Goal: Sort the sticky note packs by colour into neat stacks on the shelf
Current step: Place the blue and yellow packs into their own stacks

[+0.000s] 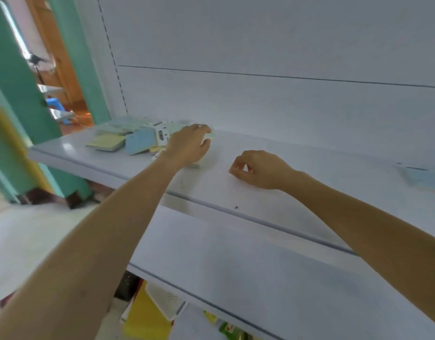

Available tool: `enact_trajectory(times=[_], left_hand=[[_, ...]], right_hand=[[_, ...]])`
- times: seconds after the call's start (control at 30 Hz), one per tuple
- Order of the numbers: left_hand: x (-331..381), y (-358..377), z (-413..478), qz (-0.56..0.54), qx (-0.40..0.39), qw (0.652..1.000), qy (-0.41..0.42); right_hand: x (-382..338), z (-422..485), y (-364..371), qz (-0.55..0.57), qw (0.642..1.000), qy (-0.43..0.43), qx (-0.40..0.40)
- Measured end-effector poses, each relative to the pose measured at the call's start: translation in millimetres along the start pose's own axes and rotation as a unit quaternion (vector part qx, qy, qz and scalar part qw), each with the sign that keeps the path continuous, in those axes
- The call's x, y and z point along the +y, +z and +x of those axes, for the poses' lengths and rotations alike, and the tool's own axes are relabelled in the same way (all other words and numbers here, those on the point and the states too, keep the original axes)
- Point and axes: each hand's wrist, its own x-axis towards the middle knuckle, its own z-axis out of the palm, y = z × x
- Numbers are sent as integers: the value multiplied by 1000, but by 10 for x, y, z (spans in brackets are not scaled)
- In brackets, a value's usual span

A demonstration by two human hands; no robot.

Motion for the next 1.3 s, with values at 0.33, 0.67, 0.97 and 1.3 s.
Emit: enact_trajectory(times=[0.33,0.67,0.97,1.3], left_hand=[[-1042,-54,132,-48,0,996,-74],[-1661,-103,244,-108,-140,980,-89],[-1617,-270,439,-284,-172,942,-58],[-580,33,543,-558,-138,818,5]], right_hand=[[-218,855,182,41,996,35,-64],[-338,1412,63,106,978,81,-160],[-158,1152,64,278,946,164,-6],[103,-114,-61,302,871,341,185]])
